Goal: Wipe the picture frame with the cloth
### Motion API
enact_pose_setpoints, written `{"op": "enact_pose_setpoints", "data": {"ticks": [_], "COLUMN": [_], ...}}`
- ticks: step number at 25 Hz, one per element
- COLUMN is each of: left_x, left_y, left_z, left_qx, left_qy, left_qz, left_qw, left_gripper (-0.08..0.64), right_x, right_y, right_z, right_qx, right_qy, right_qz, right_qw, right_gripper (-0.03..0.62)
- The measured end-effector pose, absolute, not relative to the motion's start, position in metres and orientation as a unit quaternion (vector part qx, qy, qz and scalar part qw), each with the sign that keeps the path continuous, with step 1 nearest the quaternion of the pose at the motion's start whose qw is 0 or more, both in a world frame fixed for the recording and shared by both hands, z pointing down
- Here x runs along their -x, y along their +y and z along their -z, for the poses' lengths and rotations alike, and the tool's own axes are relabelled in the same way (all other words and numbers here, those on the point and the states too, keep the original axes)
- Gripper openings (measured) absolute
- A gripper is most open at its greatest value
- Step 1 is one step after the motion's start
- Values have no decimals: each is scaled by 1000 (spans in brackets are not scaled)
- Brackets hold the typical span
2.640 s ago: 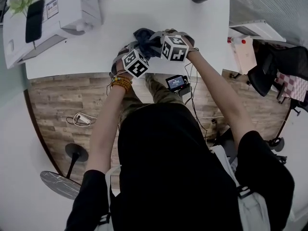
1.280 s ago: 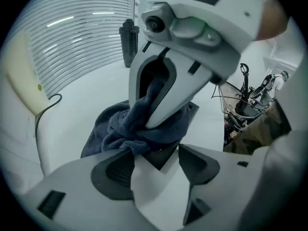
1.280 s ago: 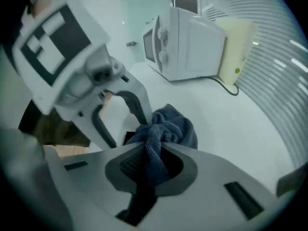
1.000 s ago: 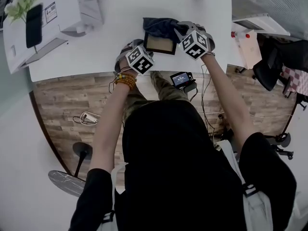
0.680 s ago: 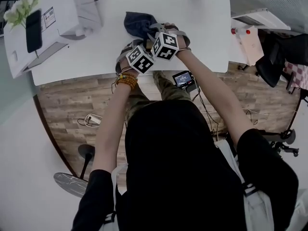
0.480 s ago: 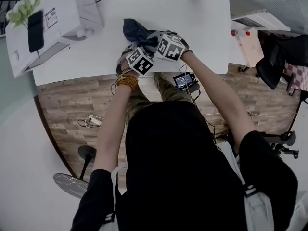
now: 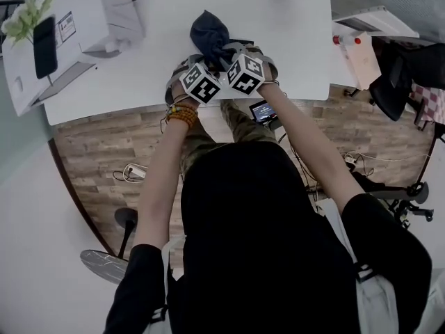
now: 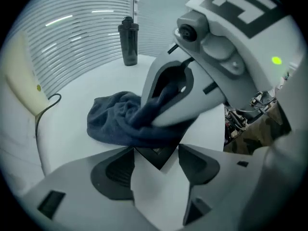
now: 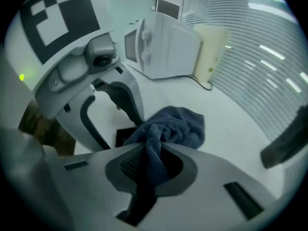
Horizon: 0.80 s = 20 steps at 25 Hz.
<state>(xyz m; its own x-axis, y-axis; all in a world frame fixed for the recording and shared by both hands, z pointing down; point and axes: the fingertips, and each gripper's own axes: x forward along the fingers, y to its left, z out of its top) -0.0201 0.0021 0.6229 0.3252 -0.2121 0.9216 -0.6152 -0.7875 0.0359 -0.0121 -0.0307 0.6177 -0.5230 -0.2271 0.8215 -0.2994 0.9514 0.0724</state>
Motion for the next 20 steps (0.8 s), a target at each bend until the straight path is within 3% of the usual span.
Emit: {"op": "enact_pose_setpoints", "data": {"ticks": [3,7,11,15,20], "left_x": [24,22,23,22,24], "left_y": [4,5,4,4,6], "left_z": [-624,-627,-624,-627,-627], "left_qx": [-788,-790,-791,-791,-790], "left_qy": [-268,-259,-262,-259,-261], "left_qz": [-518,-518,-516,-515,-516], "left_qw": [196,203,198,203,205], "left_gripper": [293,291,291,291,291], "right_x": [34,-5,-76,-46,-11], "right_y": [-13,-16,-51,-32,6], "right_z": [-613,-583,-603,-621,-614], "right_qx": [-63,-5,-148,-151,-47], "right_qy": [-885,-896,-844,-853,-879], "right_qz": [-135,-178,-73,-45,-164], "right_qw": [440,406,510,498,445], "right_gripper": [14,14,15,15,15]}}
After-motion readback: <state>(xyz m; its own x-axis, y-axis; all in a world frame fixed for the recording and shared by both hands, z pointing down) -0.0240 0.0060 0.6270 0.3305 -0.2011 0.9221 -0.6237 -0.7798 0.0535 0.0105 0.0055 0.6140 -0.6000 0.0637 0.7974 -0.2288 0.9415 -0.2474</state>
